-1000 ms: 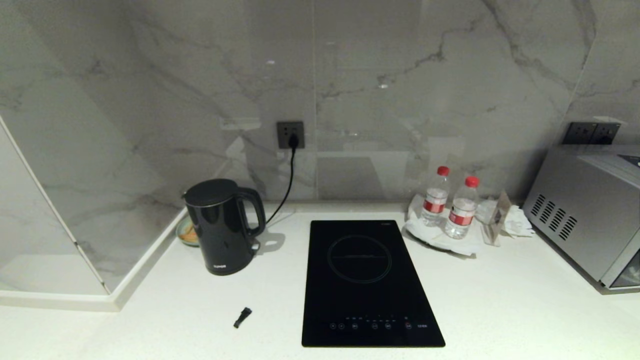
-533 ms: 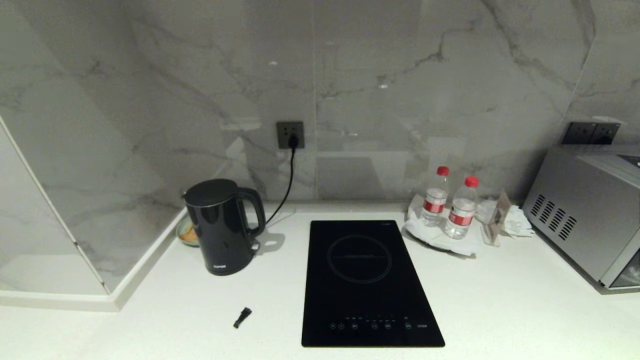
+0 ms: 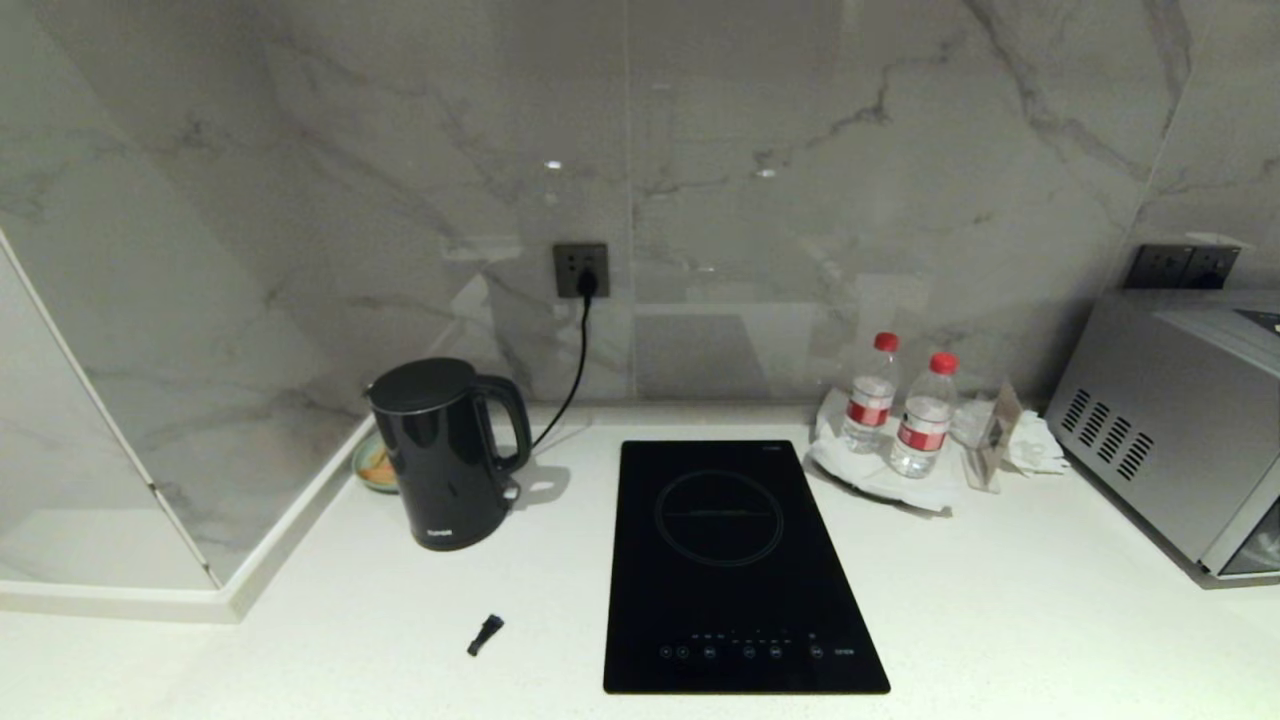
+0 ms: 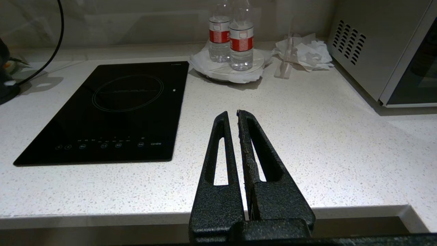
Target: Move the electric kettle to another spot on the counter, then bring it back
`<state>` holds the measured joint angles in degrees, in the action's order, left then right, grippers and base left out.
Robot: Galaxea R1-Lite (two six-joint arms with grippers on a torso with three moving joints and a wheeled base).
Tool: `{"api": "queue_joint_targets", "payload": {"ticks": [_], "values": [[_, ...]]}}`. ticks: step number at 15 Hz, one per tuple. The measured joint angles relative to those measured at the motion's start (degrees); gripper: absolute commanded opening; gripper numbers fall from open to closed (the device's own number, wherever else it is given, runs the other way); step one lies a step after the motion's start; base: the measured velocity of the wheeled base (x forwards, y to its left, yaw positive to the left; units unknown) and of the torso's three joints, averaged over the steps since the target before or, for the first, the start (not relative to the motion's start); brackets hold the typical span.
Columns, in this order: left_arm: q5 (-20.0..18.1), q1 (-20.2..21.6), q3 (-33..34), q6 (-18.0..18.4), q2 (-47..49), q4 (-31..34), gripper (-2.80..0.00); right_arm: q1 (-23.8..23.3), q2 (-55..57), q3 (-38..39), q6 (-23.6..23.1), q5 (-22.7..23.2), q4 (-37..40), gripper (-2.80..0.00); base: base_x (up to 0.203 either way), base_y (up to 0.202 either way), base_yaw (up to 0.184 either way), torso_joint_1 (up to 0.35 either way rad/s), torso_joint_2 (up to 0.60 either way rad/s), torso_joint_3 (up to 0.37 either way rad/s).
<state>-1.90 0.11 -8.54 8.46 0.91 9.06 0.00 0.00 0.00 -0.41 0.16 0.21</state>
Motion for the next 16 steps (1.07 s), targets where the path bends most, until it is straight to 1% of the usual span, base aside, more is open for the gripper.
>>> {"api": "queue_joint_targets", "payload": {"ticks": [1,3,4,5,9,16], "values": [[-0.05,-0.01,1.69,-0.29,-0.37,-0.63,-2.8,0.0,0.0,0.0,0.0,-0.02,0.0,-2.8,0.0,0.0,0.0,0.0,0.0,0.0],[0.29,-0.01,5.47,-0.86,-0.8,-4.67,-2.8,0.0,0.0,0.0,0.0,0.0,0.01,-2.8,0.0,0.0,0.0,0.0,0.0,0.0],[0.71,-0.06,6.82,-2.21,-0.91,-7.61,-2.8,0.0,0.0,0.0,0.0,-0.02,0.0,-2.8,0.0,0.0,0.0,0.0,0.0,0.0],[0.96,-0.06,7.66,-4.2,-0.96,-8.9,-2.8,0.0,0.0,0.0,0.0,-0.02,0.0,-2.8,0.0,0.0,0.0,0.0,0.0,0.0],[0.93,-0.04,8.44,-4.69,-1.0,-9.06,-2.8,0.0,0.0,0.0,0.0,-0.02,0.01,-2.8,0.0,0.0,0.0,0.0,0.0,0.0],[0.99,-0.04,8.54,-4.22,-1.0,-8.9,-2.8,0.0,0.0,0.0,0.0,0.0,0.0,-2.8,0.0,0.0,0.0,0.0,0.0,0.0]]}}
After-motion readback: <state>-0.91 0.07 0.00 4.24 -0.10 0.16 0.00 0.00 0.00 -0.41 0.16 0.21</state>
